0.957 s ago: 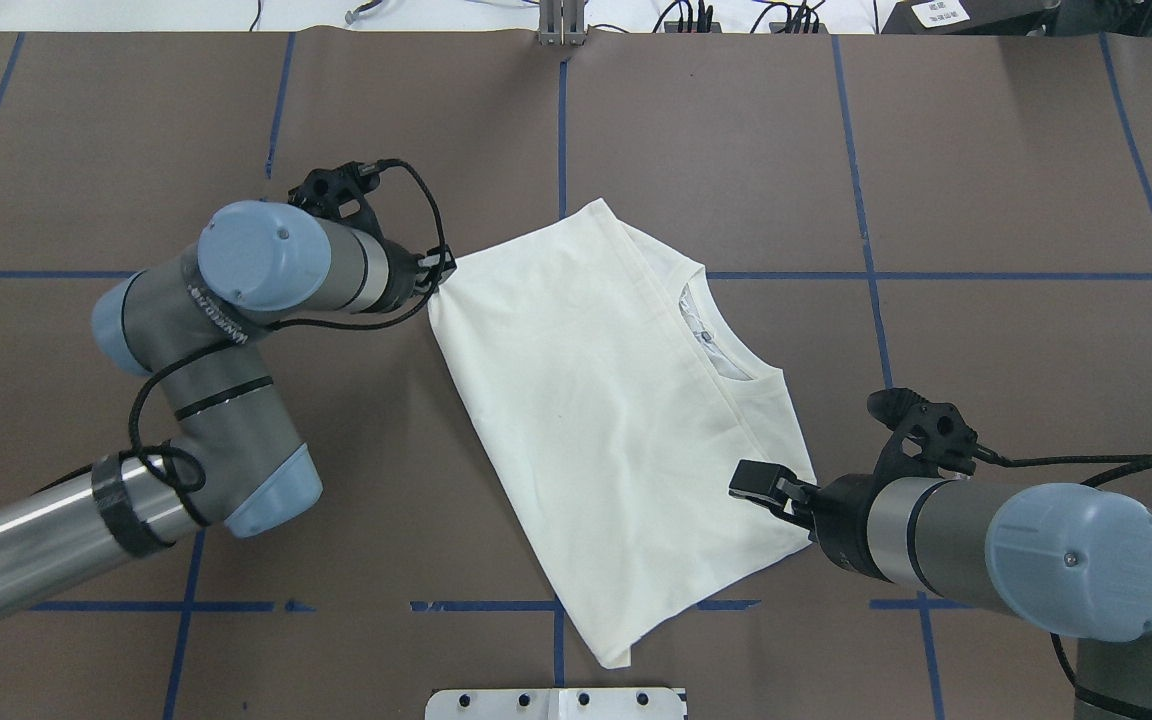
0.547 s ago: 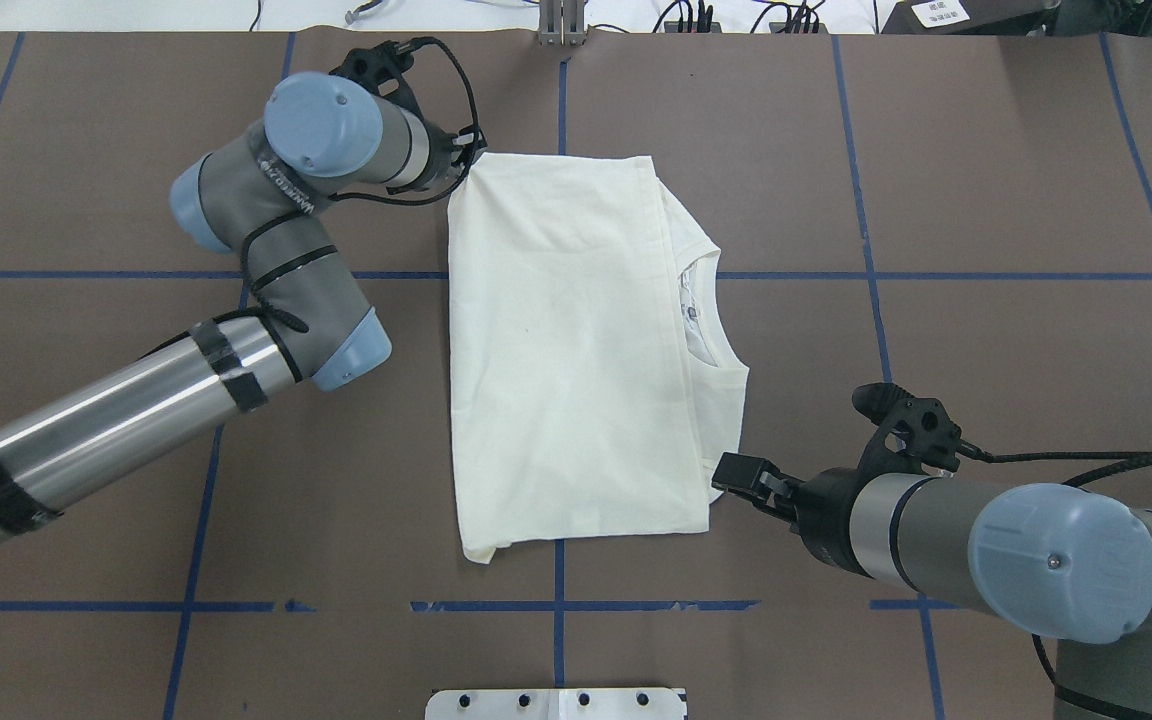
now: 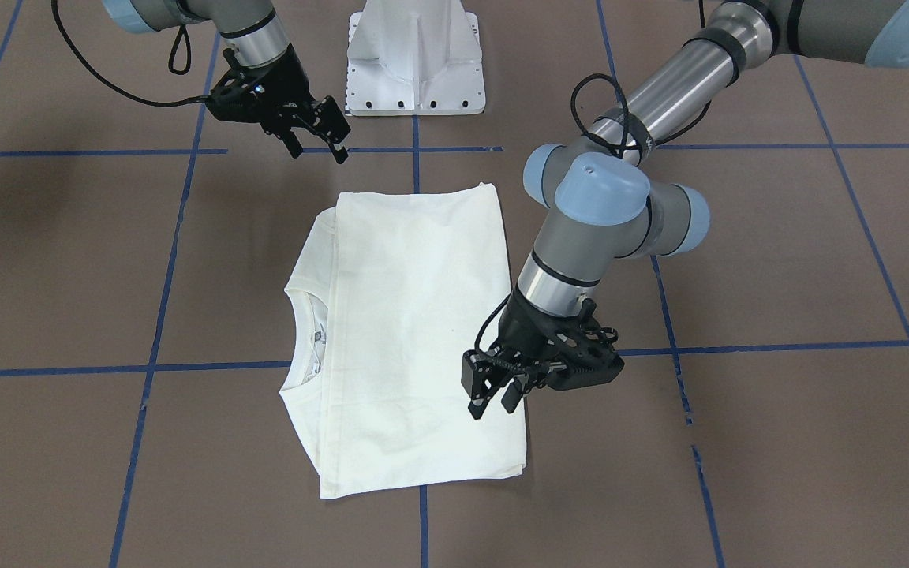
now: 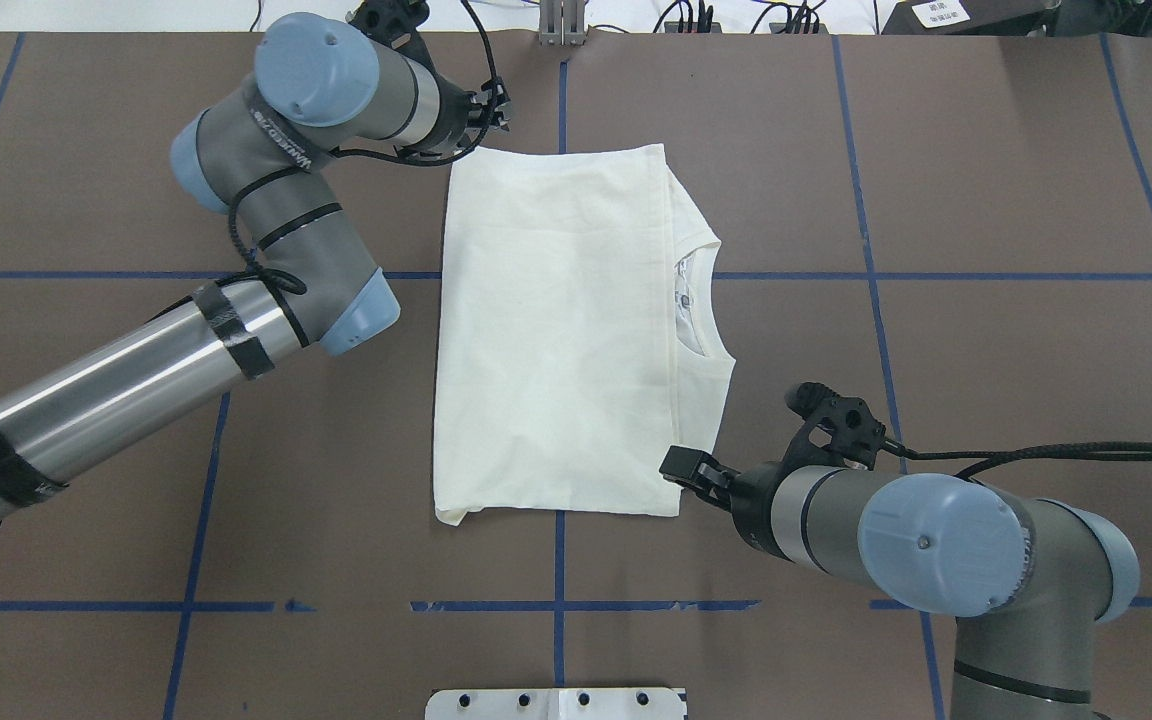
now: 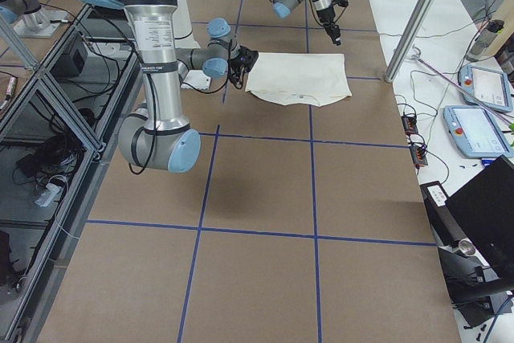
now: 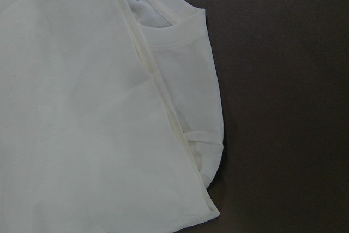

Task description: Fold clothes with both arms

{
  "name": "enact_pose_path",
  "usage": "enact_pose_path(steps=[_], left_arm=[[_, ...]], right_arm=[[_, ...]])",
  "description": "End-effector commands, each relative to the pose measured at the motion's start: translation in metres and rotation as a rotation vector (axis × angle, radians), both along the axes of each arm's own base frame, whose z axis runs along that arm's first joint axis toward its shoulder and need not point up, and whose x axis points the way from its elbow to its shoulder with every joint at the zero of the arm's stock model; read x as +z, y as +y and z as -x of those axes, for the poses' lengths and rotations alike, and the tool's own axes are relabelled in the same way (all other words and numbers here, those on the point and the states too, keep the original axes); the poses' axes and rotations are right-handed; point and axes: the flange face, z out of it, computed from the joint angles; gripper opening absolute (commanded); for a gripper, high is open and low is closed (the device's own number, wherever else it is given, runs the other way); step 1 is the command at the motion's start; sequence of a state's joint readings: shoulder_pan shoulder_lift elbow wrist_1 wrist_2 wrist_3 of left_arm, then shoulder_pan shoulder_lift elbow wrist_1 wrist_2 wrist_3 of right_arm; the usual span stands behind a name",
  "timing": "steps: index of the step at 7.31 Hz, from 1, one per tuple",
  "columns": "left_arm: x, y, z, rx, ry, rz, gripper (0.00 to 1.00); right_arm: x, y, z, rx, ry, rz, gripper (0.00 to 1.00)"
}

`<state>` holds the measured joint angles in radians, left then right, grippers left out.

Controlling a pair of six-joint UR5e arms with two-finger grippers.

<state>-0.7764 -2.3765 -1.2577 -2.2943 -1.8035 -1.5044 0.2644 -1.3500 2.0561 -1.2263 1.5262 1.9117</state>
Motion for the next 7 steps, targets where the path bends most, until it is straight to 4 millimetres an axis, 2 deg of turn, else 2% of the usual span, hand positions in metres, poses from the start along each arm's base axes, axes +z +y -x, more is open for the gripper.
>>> enact_pose_path(steps=[1,3,7], left_arm=[[0.003,0.043,0.038,0.033,0.044,-0.016,0.6],[0.008,0.043,0.037,0.033,0.037,-0.01,0.6],[0.009,0.044,0.035,0.034,0.04,-0.002,0.6]], right_arm=[[0.007,-0.016,0.049,0.038,0.036,0.05,0.99],[0.019,-0.019,0.055,0.042,0.097,0.064,0.89],[0.019,-0.026,0.063,0.051,0.145,0.074,0.86]])
